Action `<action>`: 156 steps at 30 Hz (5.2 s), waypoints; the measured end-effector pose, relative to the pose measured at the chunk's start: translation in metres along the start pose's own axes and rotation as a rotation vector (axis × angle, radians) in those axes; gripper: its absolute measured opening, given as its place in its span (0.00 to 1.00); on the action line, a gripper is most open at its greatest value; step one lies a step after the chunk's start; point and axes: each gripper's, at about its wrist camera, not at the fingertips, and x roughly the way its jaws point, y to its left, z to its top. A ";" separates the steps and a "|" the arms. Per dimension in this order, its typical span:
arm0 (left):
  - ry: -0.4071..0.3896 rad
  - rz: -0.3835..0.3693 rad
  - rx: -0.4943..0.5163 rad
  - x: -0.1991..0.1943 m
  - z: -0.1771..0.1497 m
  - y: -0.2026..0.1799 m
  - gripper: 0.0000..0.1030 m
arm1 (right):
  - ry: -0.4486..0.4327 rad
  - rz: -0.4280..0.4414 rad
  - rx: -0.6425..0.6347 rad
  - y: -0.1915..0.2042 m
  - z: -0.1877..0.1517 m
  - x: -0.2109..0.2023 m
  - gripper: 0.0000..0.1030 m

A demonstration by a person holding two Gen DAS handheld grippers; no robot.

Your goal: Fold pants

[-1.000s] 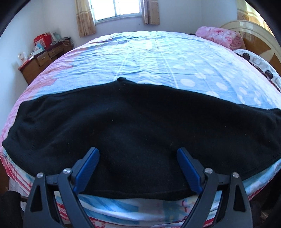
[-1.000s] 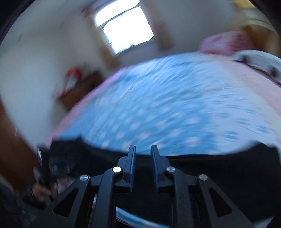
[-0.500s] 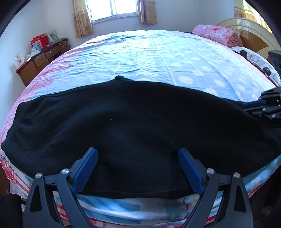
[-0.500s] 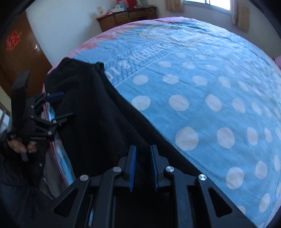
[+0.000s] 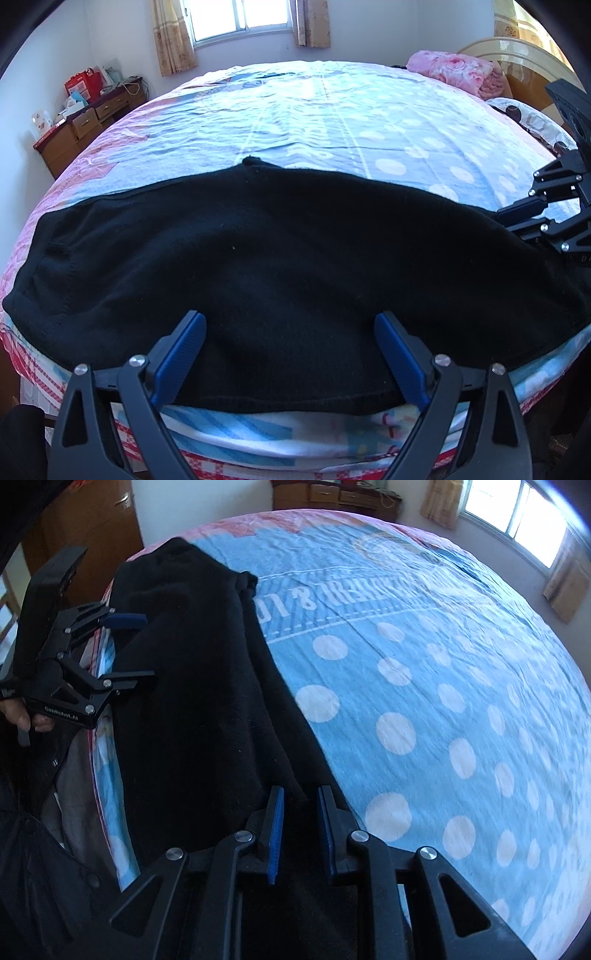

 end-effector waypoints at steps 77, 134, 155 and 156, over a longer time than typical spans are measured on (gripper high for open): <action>0.059 -0.145 0.302 -0.005 -0.007 -0.122 0.99 | -0.174 0.070 0.827 -0.050 -0.105 -0.038 0.12; -0.010 -0.246 0.396 -0.018 0.029 -0.228 1.00 | -0.732 -0.373 1.049 0.012 -0.231 -0.186 0.49; 0.006 -0.252 0.251 -0.032 0.033 -0.188 0.99 | -0.731 -0.546 1.554 0.011 -0.385 -0.200 0.77; 0.006 -0.248 0.252 -0.032 0.032 -0.188 0.99 | -0.696 -0.668 1.559 0.019 -0.378 -0.207 0.77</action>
